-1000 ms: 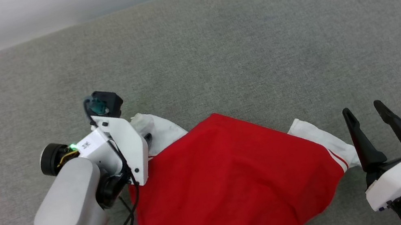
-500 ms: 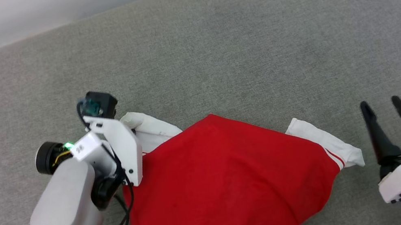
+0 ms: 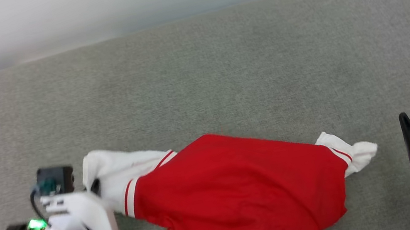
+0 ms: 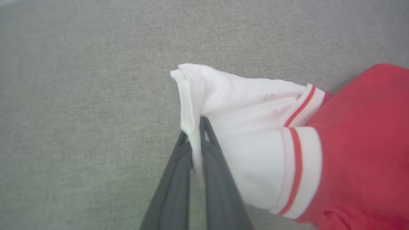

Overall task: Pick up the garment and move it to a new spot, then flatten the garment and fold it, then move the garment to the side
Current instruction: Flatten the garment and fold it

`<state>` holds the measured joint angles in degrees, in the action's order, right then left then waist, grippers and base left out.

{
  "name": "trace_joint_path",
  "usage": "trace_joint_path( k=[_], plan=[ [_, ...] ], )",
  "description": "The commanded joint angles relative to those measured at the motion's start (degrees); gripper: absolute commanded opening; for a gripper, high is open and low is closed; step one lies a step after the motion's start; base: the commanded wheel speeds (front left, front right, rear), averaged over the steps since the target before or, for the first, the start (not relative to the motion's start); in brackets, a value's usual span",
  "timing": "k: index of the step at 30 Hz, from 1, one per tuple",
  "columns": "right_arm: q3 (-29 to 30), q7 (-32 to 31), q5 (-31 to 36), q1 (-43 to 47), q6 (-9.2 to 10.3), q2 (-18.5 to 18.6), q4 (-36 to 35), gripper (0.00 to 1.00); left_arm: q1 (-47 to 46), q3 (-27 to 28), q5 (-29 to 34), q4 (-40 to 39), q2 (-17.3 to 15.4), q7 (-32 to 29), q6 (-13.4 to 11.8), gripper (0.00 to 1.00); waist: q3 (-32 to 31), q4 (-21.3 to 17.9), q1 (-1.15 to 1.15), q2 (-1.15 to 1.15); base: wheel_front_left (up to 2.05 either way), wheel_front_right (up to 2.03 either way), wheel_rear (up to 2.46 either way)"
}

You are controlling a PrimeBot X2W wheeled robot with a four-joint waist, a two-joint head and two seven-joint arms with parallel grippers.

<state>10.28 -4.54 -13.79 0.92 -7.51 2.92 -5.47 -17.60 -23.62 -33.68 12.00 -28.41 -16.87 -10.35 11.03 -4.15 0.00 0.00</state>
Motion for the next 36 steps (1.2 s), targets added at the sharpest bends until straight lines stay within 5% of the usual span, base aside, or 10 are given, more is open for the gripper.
trace_joint_path(
  k=[1,8,13,15,16,17,27,36],
  plan=[
    [0.33,-0.18,-0.07,0.94,0.03,-0.04,-0.20,1.00,2.73,0.65,-0.25,-1.75,-0.57,0.27,-1.42,0.00,-1.07,0.97,0.00,0.00,0.00,0.00,0.00],
    [1.35,-1.51,-0.18,2.65,0.03,-0.05,-0.17,1.00,17.25,5.00,-4.29,-9.16,-1.74,-0.16,-8.15,0.00,-4.02,1.83,0.00,0.00,0.00,0.00,0.00],
    [2.02,-2.59,0.03,3.35,0.03,-0.05,-0.70,1.00,22.52,5.48,-6.90,-10.32,-0.24,0.49,-8.45,0.00,-5.60,1.98,0.00,0.00,0.00,0.00,0.00],
    [2.43,-2.99,-0.10,3.69,0.03,-0.05,-0.88,1.00,22.67,5.49,-7.06,-10.45,0.33,1.54,-8.35,0.34,-6.06,2.12,0.00,0.00,0.00,0.00,0.00],
    [2.63,-3.39,0.00,3.90,0.03,-0.05,-0.96,1.00,22.53,5.34,-7.07,-10.50,0.72,2.13,-8.08,0.80,-6.29,2.19,0.00,0.00,0.00,0.00,0.00],
    [2.67,-3.69,-0.48,4.03,0.03,-0.05,-0.93,1.00,22.01,5.57,-6.65,-10.70,0.99,3.26,-8.03,1.00,-6.53,2.26,0.00,0.00,0.00,0.00,0.00],
    [3.70,-10.88,-2.74,1.97,0.03,-0.05,1.48,1.00,17.70,7.52,0.28,-14.15,1.67,20.17,-7.15,1.00,-8.83,2.96,0.00,0.00,0.00,0.00,0.00],
    [-2.82,-30.26,-7.31,-4.79,0.03,6.85,8.94,1.00,15.69,6.74,2.96,-19.36,2.86,23.95,-8.56,1.00,-6.81,5.92,0.00,0.00,0.00,0.00,0.00]
  ],
)
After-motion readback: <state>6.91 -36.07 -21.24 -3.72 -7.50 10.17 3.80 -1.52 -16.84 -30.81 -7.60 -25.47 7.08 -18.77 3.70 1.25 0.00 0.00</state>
